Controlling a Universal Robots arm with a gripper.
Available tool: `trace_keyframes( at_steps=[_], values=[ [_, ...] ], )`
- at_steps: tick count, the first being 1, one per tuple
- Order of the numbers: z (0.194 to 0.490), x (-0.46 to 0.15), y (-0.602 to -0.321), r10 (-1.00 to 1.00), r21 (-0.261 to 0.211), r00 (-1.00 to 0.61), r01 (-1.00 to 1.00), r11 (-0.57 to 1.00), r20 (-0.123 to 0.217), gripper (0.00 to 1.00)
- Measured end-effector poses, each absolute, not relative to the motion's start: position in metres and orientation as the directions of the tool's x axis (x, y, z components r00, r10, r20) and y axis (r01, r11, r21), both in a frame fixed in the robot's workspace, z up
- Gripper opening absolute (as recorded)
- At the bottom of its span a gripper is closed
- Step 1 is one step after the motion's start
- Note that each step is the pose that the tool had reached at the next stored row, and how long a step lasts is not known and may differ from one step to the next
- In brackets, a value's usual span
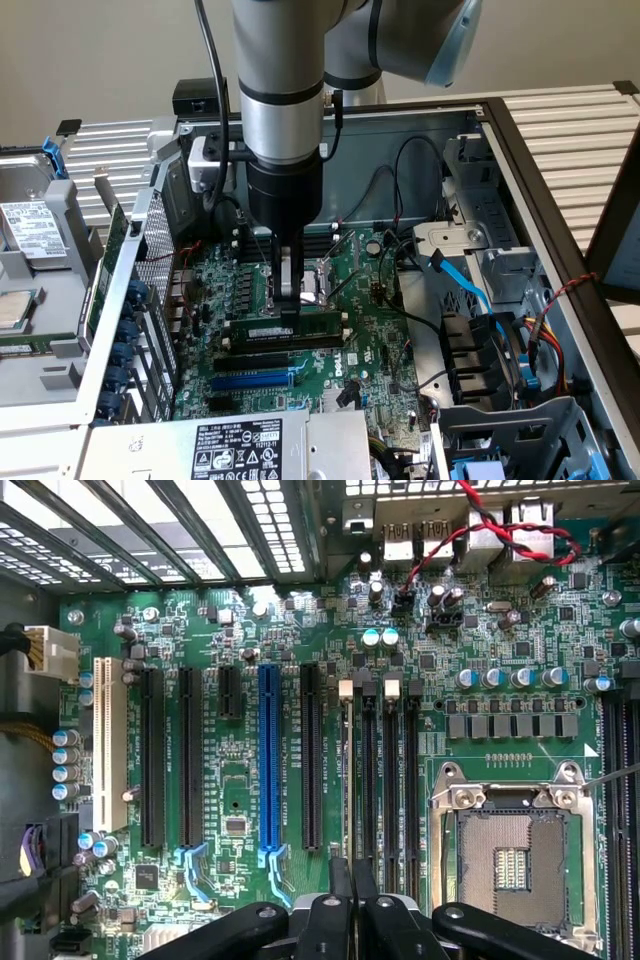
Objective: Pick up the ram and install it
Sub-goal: 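Insert the ram into the slot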
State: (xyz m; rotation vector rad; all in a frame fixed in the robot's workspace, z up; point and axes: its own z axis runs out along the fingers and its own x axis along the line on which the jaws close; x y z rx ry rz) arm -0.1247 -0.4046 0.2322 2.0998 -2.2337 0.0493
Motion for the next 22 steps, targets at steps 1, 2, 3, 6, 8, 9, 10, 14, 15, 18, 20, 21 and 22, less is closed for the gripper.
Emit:
trace_keyframes(
  at_steps=[1, 2, 3, 6, 8, 9, 10, 14, 15, 18, 20, 21, 22],
  values=[
    [0.2322, -0.1247, -0.4046, -0.995, 0.028, -0.06, -0.998, 0.063, 0.077, 0.12],
    [0.2322, -0.1247, -0.4046, -0.995, 0.028, -0.06, -0.998, 0.063, 0.077, 0.12],
    [0.2322, -0.1247, -0.4046, -0.995, 0.028, -0.06, -0.998, 0.063, 0.077, 0.12],
    [0.2326, -0.1247, -0.4046, -0.995, 0.028, -0.06, -0.998, 0.063, 0.077, 0.12],
    [0.2336, -0.1247, -0.4046, -0.995, 0.028, -0.06, -0.998, 0.063, 0.077, 0.12],
    [0.234, -0.1247, -0.4046, -0.995, 0.028, -0.061, -0.998, 0.063, 0.077, 0.12],
    [0.234, -0.1247, -0.4046, -0.995, 0.028, -0.06, -0.998, 0.063, 0.077, 0.12],
    [0.234, -0.1247, -0.4046, -0.995, 0.028, -0.06, -0.998, 0.063, 0.077, 0.12],
    [0.2341, -0.1247, -0.4046, -0.995, 0.028, -0.061, -0.998, 0.063, 0.077, 0.12],
    [0.2347, -0.1247, -0.4046, -0.995, 0.028, -0.061, -0.998, 0.063, 0.077, 0.12],
    [0.2352, -0.1247, -0.4046, -0.995, 0.028, -0.06, -0.998, 0.063, 0.077, 0.12],
    [0.2355, -0.1247, -0.4046, -0.995, 0.028, -0.061, -0.998, 0.063, 0.077, 0.12],
    [0.2357, -0.1247, -0.4046, -0.995, 0.028, -0.06, -0.998, 0.063, 0.077, 0.12]
  ],
)
